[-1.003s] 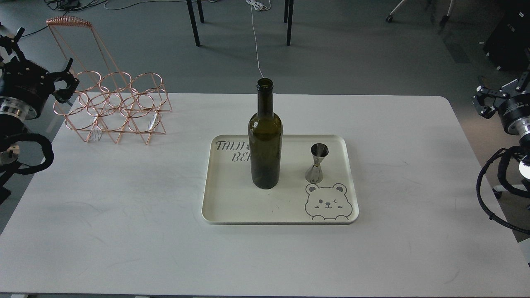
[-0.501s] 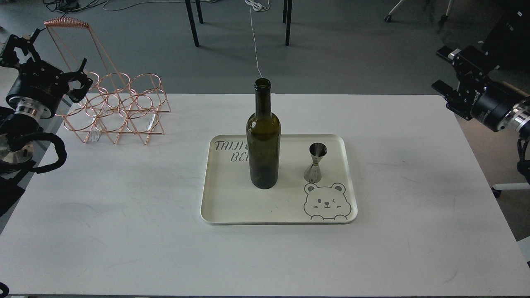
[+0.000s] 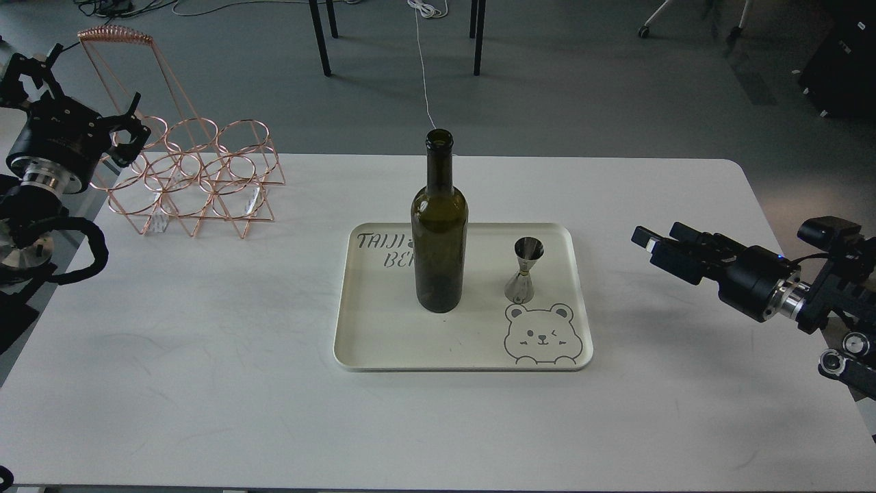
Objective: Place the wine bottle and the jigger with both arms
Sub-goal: 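Reach the right gripper to the metal jigger and close on it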
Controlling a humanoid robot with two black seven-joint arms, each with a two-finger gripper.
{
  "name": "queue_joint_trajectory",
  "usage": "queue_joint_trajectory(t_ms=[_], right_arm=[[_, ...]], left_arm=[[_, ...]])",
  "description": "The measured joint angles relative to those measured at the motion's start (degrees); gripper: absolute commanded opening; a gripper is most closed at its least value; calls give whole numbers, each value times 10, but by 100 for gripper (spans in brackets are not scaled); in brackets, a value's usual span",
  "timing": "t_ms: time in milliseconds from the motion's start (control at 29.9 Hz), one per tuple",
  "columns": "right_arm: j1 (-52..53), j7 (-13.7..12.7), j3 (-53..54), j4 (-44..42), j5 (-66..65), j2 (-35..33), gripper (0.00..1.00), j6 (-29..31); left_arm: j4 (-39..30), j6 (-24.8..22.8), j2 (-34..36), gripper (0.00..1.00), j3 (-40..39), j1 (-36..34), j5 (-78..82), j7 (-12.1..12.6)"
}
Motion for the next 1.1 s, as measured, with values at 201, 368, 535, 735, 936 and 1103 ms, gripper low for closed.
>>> queue_joint_trajectory(t_ms=[201, 368, 535, 735, 936, 1103], right_arm=[[8, 0, -34, -18, -55, 45, 98, -20], [25, 0, -44, -42, -95, 95, 91, -21], [54, 0, -77, -78, -134, 143, 77, -22], [86, 0, -103, -130, -139, 194, 70, -23], [95, 0, -108, -162, -139, 229, 65, -23], [98, 0, -108, -185, -139, 253, 47, -23]], left_arm=[[0, 0, -1, 98, 0, 0, 0, -1], [0, 0, 3, 99, 0, 0, -1, -2], [1, 0, 7, 99, 1, 2, -1, -2], [1, 0, 9, 98, 1, 2, -1, -3], [2, 0, 9, 98, 1, 4, 0, -4], [4, 0, 9, 99, 1, 7, 0, -7]])
